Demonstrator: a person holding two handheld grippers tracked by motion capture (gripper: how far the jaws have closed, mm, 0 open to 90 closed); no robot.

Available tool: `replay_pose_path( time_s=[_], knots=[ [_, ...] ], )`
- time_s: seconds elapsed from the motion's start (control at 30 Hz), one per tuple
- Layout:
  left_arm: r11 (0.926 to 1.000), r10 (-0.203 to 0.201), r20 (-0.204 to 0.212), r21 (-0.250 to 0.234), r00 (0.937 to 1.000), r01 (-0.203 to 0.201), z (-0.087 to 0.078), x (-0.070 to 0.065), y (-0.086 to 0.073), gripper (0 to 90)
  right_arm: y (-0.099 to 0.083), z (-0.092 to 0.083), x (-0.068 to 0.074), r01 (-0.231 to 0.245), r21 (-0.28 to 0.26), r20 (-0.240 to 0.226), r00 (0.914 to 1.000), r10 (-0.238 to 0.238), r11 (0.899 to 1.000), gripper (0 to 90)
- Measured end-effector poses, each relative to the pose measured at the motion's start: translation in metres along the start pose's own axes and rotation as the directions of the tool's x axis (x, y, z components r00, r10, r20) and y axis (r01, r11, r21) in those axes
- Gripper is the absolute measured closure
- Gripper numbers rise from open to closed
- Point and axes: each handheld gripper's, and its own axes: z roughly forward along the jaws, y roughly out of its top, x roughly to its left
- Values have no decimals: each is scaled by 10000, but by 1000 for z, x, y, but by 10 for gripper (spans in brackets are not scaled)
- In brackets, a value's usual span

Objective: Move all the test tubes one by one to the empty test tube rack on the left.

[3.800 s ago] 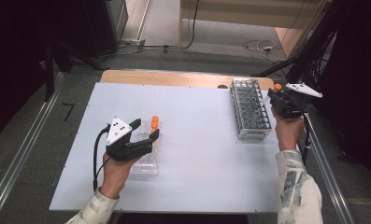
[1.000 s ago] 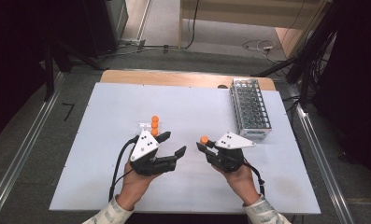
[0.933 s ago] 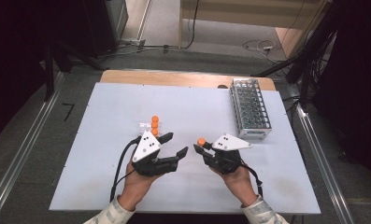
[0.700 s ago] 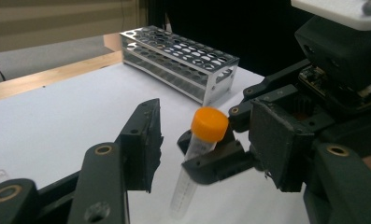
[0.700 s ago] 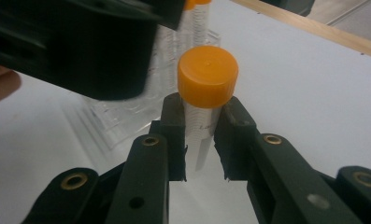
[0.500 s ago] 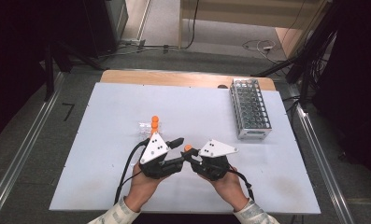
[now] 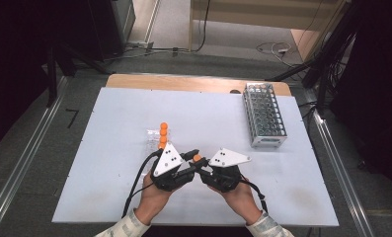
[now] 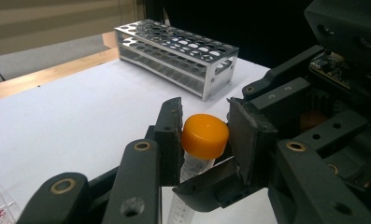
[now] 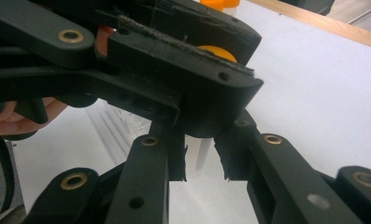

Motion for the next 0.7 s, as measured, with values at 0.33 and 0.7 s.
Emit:
replay_pose_path(
  time_s=[0.33,0.7],
  knots=[
    [9999,132,-143,-59,9998,-133,0,-1,-1,693,0,0,0,-28,5,-22,10000,28,10000,712],
    [9970,-438,-34,-633,9990,435,-15,8,8,695,-2,1,-5,-104,479,-100,9999,109,9988,287]
  ],
)
